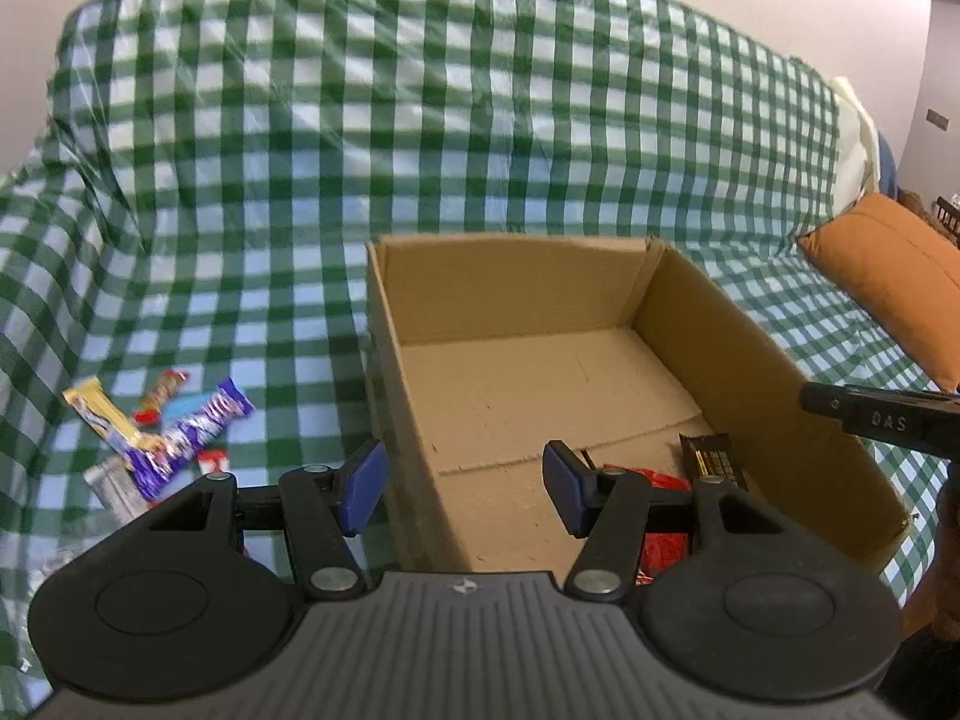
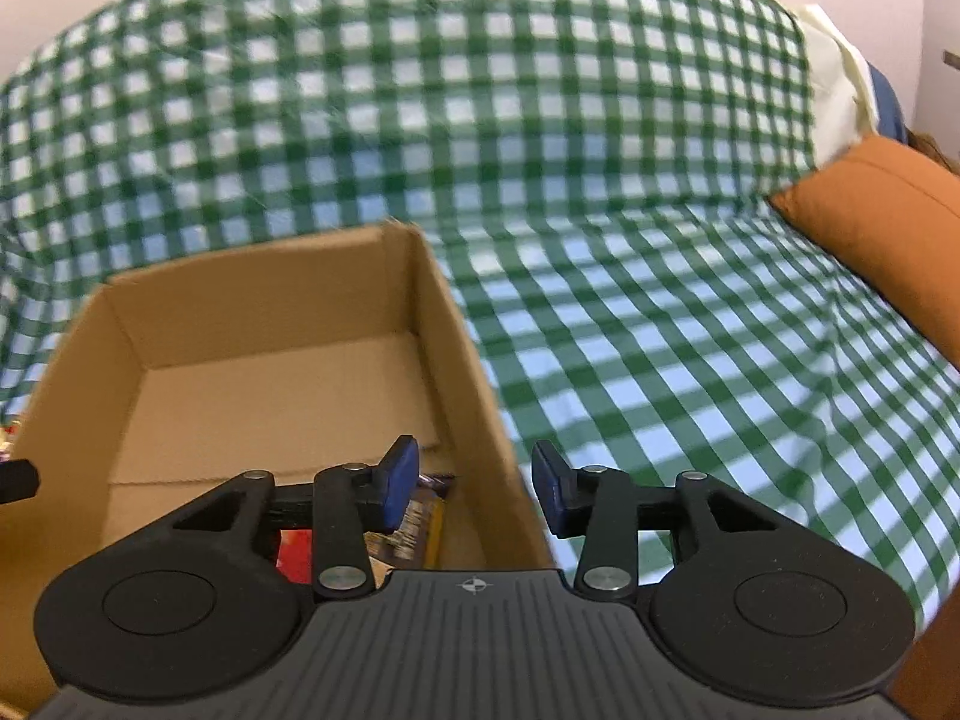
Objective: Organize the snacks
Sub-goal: 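Move both tools back to the snack pile and grasp the red square candy packet with the right tool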
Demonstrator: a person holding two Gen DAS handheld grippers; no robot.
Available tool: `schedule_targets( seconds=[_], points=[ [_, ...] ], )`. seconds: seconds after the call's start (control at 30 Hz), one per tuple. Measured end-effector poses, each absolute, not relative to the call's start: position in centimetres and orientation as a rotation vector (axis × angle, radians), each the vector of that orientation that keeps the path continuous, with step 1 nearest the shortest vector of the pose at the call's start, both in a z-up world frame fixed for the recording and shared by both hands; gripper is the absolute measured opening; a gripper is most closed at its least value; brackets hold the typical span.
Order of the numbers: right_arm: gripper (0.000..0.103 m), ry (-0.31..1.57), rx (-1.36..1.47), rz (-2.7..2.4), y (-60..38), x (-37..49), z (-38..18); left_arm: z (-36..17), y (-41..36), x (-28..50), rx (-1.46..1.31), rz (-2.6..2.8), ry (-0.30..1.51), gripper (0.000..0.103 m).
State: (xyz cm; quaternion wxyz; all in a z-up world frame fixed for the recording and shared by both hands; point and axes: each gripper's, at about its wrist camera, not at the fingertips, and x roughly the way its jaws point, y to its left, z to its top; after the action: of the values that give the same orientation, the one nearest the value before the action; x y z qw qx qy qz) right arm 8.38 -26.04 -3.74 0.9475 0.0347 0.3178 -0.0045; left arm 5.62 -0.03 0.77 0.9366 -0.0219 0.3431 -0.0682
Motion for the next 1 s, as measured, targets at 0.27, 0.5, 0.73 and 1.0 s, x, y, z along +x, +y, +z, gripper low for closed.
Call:
schedule_targets(
  seconds=[0.27,0.5,0.73,1.0],
  points=[
    [0.036,0.559,0.080,0.133,-22.9,7.1,-2.2,4.8,6.1,3.6,-0.006,-0.145,0.664,0.004],
    [0.021,0.466,0.060,0.332,-19.1,5.3,-0.9,1.5,17.3,2.6,-0.128,0.034,0.737,0.004],
    [0.021,0.441,-0.011,0.521,-14.8,4.1,-0.7,-3.9,23.4,1.4,-0.368,0.147,0.827,0.009],
    [0.022,0.542,0.031,0.719,-7.8,5.0,0.5,-6.5,23.9,0.7,-0.594,0.226,0.828,0.038]
  ],
)
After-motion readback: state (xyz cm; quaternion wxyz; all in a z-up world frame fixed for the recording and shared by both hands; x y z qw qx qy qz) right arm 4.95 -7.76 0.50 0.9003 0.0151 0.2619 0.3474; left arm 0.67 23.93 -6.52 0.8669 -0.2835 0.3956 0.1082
